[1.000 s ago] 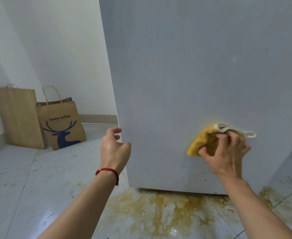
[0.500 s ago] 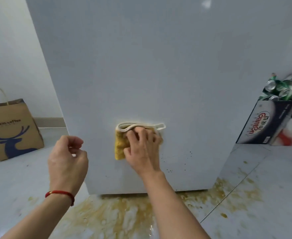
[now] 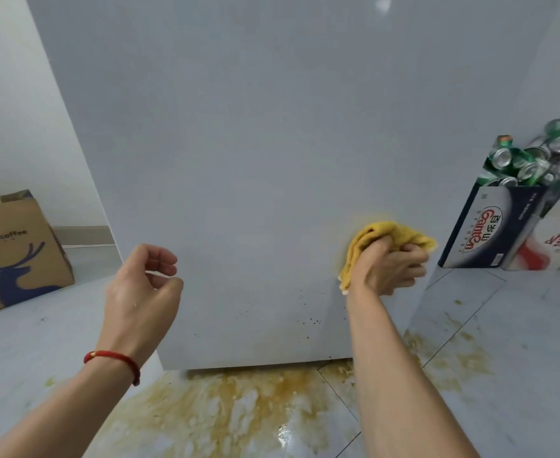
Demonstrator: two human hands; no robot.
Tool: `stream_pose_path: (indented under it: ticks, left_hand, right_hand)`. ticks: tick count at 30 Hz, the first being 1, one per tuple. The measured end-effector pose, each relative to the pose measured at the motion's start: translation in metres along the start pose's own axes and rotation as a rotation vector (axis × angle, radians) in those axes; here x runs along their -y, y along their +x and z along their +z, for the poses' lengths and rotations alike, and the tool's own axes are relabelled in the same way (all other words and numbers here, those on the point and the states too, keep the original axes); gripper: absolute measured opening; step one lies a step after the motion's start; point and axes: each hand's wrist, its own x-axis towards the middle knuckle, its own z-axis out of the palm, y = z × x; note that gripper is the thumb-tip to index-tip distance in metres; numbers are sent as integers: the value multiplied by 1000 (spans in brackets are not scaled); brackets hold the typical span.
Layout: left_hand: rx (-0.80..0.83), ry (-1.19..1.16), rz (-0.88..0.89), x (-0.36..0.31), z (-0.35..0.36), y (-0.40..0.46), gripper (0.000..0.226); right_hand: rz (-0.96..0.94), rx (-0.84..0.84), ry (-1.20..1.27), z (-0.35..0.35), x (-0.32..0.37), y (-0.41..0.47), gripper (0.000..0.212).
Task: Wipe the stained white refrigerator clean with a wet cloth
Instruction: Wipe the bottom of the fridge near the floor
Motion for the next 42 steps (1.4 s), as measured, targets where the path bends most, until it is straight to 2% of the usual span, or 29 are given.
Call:
stream_pose_path:
  ticks: [2,4,6,7,9,11,12,15,17,20,24,26,28,29,30,34,37,38,40,42]
  left_hand:
    - [44,-14,1,-8,12,-4,33]
    - [85,-22,6,-14,28,-10,35]
    - [116,-29,14,-18,37,-13,35]
    - [125,-22,22,-18,38,-13,35]
    - [120,6,37,-15,32,-12,37]
    - [104,32,40,-11,20,-9,39]
    - [93,38,27,-10,15,-8,39]
    - [50,17,-39,-7,7,-2,39]
    - [34,-19,-80,-8,10,0,38]
    - [-12,-38,-97,-8,17,-1,38]
    - [-25,-26,-104,-3,16,-1,38]
    - [-29,-15,-102,0,10,-1,38]
    - [-21,7,-83,1,0,-2,39]
    - [-18,10,-78,1,-4,-2,39]
    - [-15,11,-79,2,-9,-1,39]
    - [-9,15,-153,13,-25,2,35]
    - [8,-11,-303,23,-36,8,31]
    - [27,-24,-366,27,-41,10,30]
    - [69,-45,-467,35,-49,13,28]
    - [83,8,-491,41,-59,13,27]
  right_hand:
    - [-232,95,-56,7,-10,-53,41]
    - [-518,269,-148,2,-28,-88,41]
    - [-660,344,-172,-9,-33,-70,34]
    - [-635,309,-156,-14,-33,-47,29]
    - [-432,178,-125,-23,-29,15,23]
    - [-213,99,-113,-32,-23,72,24]
    - [-162,86,-107,-35,-20,89,27]
    - [-104,82,-70,-27,-16,72,30]
    - [-169,87,-77,-13,-18,25,25]
    - [-464,143,-169,7,-25,-69,24]
    - [-1067,355,-514,15,-50,-173,19]
    - [-1389,524,-631,9,-65,-176,30]
    - [-1561,550,-660,5,-76,-137,32]
    - [-1533,513,-676,0,-79,-111,30]
    - [-1428,459,-658,-6,-82,-82,30]
    - [-710,295,-391,-34,-78,-2,32]
    - [-162,115,-185,-14,-68,-11,36]
    - [-73,70,-138,-3,-65,-28,35]
    - [-131,60,-123,17,-66,-81,33]
    - [-354,138,-159,33,-69,-156,34]
